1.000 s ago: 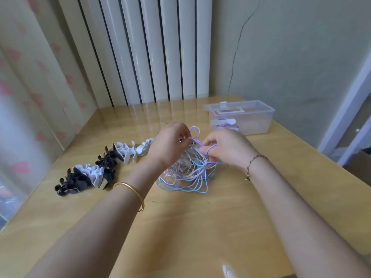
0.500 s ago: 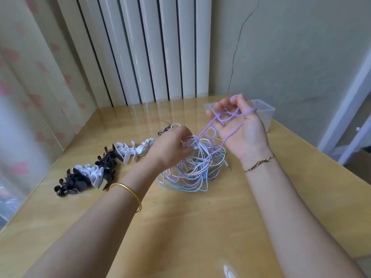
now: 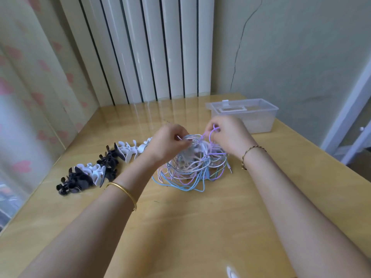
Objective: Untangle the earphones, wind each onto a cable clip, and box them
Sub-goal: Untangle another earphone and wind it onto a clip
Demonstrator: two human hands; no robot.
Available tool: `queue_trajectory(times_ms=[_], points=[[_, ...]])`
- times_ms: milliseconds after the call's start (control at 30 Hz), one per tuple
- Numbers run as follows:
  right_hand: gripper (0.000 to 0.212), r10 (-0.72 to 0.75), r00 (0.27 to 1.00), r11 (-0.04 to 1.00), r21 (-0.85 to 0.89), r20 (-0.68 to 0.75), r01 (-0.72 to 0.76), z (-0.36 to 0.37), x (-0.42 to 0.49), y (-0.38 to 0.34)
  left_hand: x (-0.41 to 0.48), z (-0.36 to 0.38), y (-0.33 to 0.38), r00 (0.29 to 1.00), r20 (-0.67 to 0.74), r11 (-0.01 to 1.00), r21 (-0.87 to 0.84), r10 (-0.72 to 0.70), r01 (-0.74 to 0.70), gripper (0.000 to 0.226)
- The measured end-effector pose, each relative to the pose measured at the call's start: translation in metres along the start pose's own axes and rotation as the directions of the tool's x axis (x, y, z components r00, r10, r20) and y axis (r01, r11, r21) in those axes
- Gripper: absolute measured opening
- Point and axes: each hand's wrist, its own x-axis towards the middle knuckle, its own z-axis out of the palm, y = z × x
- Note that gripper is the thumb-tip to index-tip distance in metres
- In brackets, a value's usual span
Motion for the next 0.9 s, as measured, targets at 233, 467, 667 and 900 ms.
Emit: queue_trajectory(times_ms=[233,467,667,900], points=[[0.015,-0.091,0.984,0.887,0.436,-0.154,0.150,0.000,0.010,-0.016,-0.003,-0.004,0.006,0.980,0.118,0.947,-0.260,-0.161,0.187,0.057],[0.015,-0.009,0.972,0.760,0.631,-0.235,0.159,-0.008,0.010,-0.016,0.002,-0.003,0.004,0.947,0.186,0.965,0.053,-0.261,0.255,0.028],[0.020,0.004,0.993,0.690,0.720,-0.115,0.081,-0.005,0.007,-0.016,-0.003,-0.002,0.009,0.991,-0.050,0.975,-0.189,-0.125,0.114,0.036],[0.017,-0.013,0.988,0.640,0.758,-0.156,0.128,-0.007,0.007,-0.021,-0.001,-0.004,0.017,0.995,0.083,0.759,-0.645,-0.048,0.090,0.016]])
